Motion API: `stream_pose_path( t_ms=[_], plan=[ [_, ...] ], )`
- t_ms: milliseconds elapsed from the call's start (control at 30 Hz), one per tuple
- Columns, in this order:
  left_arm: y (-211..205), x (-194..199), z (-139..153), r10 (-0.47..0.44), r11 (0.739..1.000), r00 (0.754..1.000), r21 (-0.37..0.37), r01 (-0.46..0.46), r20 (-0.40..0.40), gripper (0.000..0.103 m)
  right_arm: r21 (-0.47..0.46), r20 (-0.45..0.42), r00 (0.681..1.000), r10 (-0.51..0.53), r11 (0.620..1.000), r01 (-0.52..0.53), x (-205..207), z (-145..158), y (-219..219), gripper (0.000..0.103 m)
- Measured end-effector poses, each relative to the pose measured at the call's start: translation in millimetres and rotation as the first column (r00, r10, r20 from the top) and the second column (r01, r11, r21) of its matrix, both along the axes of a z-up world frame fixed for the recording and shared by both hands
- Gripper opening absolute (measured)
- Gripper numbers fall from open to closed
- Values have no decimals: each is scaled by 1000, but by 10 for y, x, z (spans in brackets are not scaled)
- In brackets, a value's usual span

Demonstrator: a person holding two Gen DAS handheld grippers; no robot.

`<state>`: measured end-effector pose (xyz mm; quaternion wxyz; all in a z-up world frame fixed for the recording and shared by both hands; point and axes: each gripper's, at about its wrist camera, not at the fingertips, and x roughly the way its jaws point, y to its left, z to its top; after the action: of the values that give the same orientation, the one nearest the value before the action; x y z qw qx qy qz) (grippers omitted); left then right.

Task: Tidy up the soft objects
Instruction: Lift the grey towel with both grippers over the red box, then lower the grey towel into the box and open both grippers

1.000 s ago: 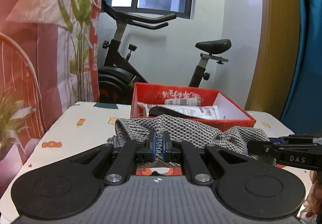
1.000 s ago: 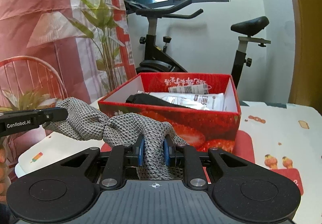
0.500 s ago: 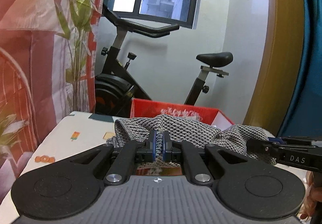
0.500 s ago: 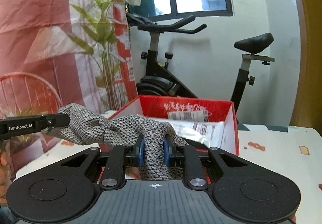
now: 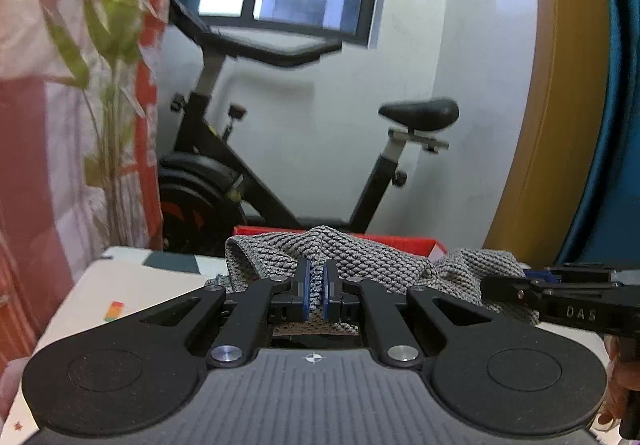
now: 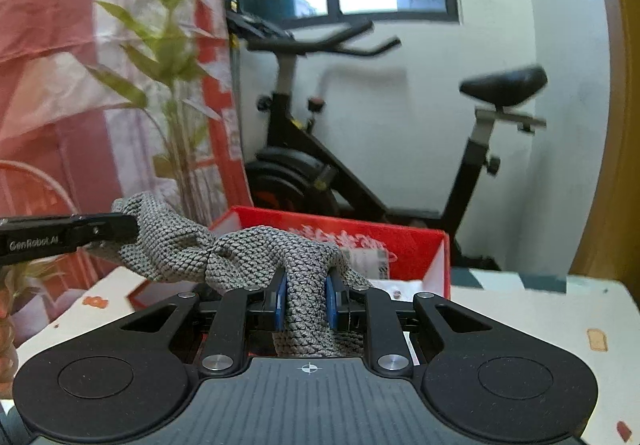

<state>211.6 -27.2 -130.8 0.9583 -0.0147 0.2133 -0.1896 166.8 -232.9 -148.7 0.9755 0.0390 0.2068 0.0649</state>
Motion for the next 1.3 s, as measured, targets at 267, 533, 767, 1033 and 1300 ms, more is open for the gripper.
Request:
stream_pose_path(
  t_ms=[267,533,767,1033,1300],
  plan=[
    [-280,434,-295,-87,983,985,146,110,-151,7,30,-186,982,-28,999,34,609,-295,-226,18],
    [-356,760,-570,-113,976,946,144,163,-305,7,-19,-372,928,-11,1000,5,1029,-661,-155,18],
    [-355,1020,-699,-97,979,919,132,158,-381,7,-6,-454,891,-11,1000,9,1333,-848,-112,19],
    [-412,1119,-828,-83,973,898,160,166,-432,7,4,-575,818,-9,1000,13,1603,-989,-81,20],
    [-399,1112,-845,-82,974,892,153,165,-444,8,30,-635,772,-2,999,27,1668,-1121,-101,24]
  ],
)
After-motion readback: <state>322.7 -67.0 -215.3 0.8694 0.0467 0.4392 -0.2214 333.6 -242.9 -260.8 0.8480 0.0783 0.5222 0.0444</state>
